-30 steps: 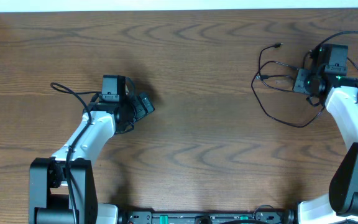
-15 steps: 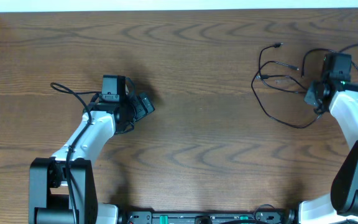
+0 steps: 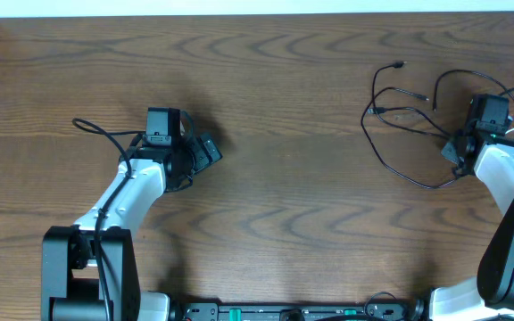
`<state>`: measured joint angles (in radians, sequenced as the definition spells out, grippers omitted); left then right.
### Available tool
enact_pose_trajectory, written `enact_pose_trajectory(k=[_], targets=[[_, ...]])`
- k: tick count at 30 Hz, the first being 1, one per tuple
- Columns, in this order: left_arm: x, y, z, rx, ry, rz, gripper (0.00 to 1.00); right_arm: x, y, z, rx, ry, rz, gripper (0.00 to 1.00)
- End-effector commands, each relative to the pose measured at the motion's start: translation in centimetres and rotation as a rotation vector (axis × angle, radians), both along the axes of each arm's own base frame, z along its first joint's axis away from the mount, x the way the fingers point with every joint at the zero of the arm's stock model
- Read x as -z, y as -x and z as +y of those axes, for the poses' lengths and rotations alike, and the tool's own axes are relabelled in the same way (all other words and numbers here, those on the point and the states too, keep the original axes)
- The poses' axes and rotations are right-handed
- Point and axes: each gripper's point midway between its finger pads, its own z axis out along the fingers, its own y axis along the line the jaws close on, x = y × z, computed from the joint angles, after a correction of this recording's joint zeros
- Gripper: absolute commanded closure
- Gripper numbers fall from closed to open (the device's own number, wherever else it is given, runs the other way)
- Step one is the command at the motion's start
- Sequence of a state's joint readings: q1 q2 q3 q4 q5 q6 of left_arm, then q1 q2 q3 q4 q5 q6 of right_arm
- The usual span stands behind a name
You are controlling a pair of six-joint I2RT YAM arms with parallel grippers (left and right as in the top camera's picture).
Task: Untangle cables
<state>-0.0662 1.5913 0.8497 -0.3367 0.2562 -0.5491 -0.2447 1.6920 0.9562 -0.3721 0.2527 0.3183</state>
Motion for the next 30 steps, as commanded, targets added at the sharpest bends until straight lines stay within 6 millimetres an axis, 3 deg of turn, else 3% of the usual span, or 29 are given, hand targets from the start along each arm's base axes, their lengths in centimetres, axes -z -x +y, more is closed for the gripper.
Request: enact_pose_trajectory(k=[1,5,9,11,16,21,30], targets=[[-0.6,-0.4,0.2,-0.001,-0.008,-0.020,0.02,-0.3,-1.6,4.0,-0.165,-0.167,-0.065,0.92],[-0.6,-0.4,0.2,-0.001,-0.008,-0.020,0.02,-1.0,-3.4,9.5,-0.450,-0.289,-0.129,0.90],[-0.6,-0.4,0.2,-0.001,-0.008,-0.020,0.02,-2.1,-4.0,15.0,-0.720,-0.364,-0.182,0.94],[-0.6,-0.4,0.2,-0.001,-0.008,-0.020,0.02,-2.2,-3.8,17.0,-0.791,-0.372,-0.181,0.99],[-0.6,-0.4,0.2,-0.001,-0.008,-0.020,0.02,-1.7,-3.2,21.1,-0.948,-0.338,-0.149,0.99],[-0.6,-0.4,0.2,-0.001,-0.008,-0.020,0.02,-0.3,-2.9,22.4,-0.977,-0.234,-0.080,0.98],[-0.6,-0.4,0.2,-0.001,-0.008,-0.020,0.02,2.9,-2.7,21.4,-0.941,-0.161,0.017,0.98]])
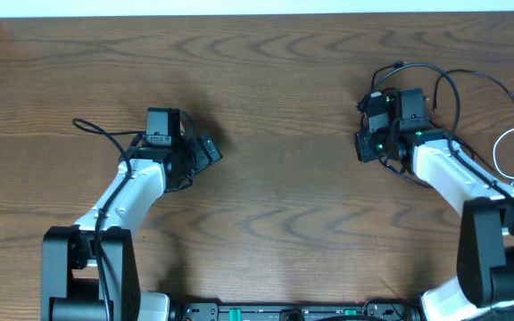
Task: Untangle cables
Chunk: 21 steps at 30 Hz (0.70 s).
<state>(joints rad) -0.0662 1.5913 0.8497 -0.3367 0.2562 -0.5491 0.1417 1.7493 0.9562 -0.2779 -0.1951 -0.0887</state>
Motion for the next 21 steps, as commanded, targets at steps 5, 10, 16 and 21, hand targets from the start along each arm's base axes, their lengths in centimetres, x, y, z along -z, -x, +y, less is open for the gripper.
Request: enact_pose_trajectory(k=[5,10,16,21], targets=[[-0.6,-0.4,0.2,-0.001,-0.008,-0.020,0.02,4.2,0.4,-1.5,0.025,0.091,0.072,0.99],[-0.6,-0.4,0.2,-0.001,-0.008,-0.020,0.02,6.2,0.3,-5.8,0.215,0.268,0.097,0.99],[-0.6,-0.4,0.2,-0.001,-0.008,-0.020,0.02,6.6,1.1,-11.7,0.457,0.412,0.118,0.99],[-0.6,-0.4,0.2,-0.001,-0.008,-0.020,0.02,6.9,1.6,-14.2,0.595,0.364,0.144,0.99]])
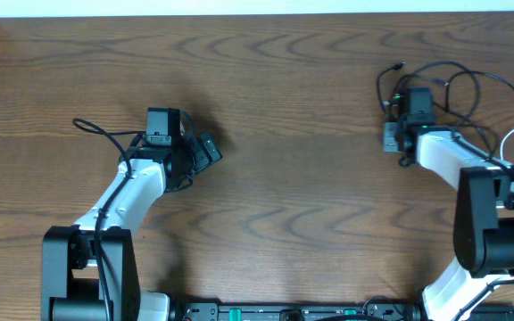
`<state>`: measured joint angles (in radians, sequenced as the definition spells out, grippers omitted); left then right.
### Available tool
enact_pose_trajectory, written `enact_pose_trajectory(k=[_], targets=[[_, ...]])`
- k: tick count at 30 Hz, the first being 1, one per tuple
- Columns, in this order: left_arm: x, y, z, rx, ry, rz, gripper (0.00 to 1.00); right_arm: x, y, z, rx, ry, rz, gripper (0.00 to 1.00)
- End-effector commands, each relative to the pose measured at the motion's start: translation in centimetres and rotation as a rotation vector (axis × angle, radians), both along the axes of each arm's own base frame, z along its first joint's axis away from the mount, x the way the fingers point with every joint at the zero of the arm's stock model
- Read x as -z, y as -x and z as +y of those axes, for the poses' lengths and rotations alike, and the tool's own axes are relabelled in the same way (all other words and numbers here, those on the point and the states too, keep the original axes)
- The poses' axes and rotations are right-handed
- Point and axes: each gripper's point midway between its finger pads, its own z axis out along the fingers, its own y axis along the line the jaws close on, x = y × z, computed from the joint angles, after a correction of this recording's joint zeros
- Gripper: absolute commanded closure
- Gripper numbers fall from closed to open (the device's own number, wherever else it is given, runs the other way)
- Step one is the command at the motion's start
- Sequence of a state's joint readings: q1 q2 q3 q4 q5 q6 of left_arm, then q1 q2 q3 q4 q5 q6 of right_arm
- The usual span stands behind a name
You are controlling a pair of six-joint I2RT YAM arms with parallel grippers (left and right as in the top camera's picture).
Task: Untangle cables
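A thin black cable [458, 78] lies in loose overlapping loops at the far right of the table, one plug end [399, 66] pointing left. A white cable curls at the right edge, partly behind the right arm. My right gripper [390, 136] sits at the left side of the black loops, pointing left, and a strand runs down into its fingers; it looks shut on that strand. My left gripper [207, 152] rests on bare wood at the left, far from both cables. The overhead view does not show how wide its fingers stand.
The wooden table [284, 196] runs between the two arms. A pale wall strip [257, 7] borders its far edge. The left arm's own black lead [96, 132] loops out beside it. The arm bases stand at the near edge.
My right gripper has moved a little right and away from me. The black cable's loops have bunched tighter toward the far right. The left arm has not moved.
First my right gripper was at the right edge, on the right end of a wide black loop spread toward the middle. Then it stood further left and the low part of the loop was gone. Now it is slightly back right with the cable bunched up.
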<state>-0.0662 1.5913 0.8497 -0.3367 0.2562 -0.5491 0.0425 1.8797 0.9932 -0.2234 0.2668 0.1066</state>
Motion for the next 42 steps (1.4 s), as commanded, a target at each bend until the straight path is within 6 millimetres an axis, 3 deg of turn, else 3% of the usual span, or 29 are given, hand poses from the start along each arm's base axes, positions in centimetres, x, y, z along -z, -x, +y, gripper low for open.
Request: enact_pose_trajectory(k=[1,7,16,23,24,31,42], targets=[[-0.6,-0.4,0.2,-0.001,-0.008,-0.020,0.02,4.0,3.6,-2.6,0.136,-0.010,0.127,0.98],[-0.6,-0.4,0.2,-0.001,-0.008,-0.020,0.02,4.4,2.8,-0.5,0.082,-0.194,0.107,0.90],[-0.6,-0.4,0.2,-0.001,-0.008,-0.020,0.02,-0.1,0.7,8.5,-0.241,-0.423,0.014,0.66],[-0.6,-0.4,0.2,-0.001,-0.008,-0.020,0.02,-1.4,1.6,12.6,-0.381,-0.405,0.019,0.17],[-0.6,-0.4,0.2,-0.001,-0.008,-0.020,0.02,-1.4,1.7,13.0,-0.393,-0.403,0.021,0.02],[-0.6,-0.4,0.2,-0.001,-0.008,-0.020,0.02,-1.4,2.2,14.8,-0.438,-0.404,0.031,0.01],[-0.6,-0.4,0.2,-0.001,-0.008,-0.020,0.02,-1.4,2.2,14.9,-0.441,-0.404,0.031,0.01]])
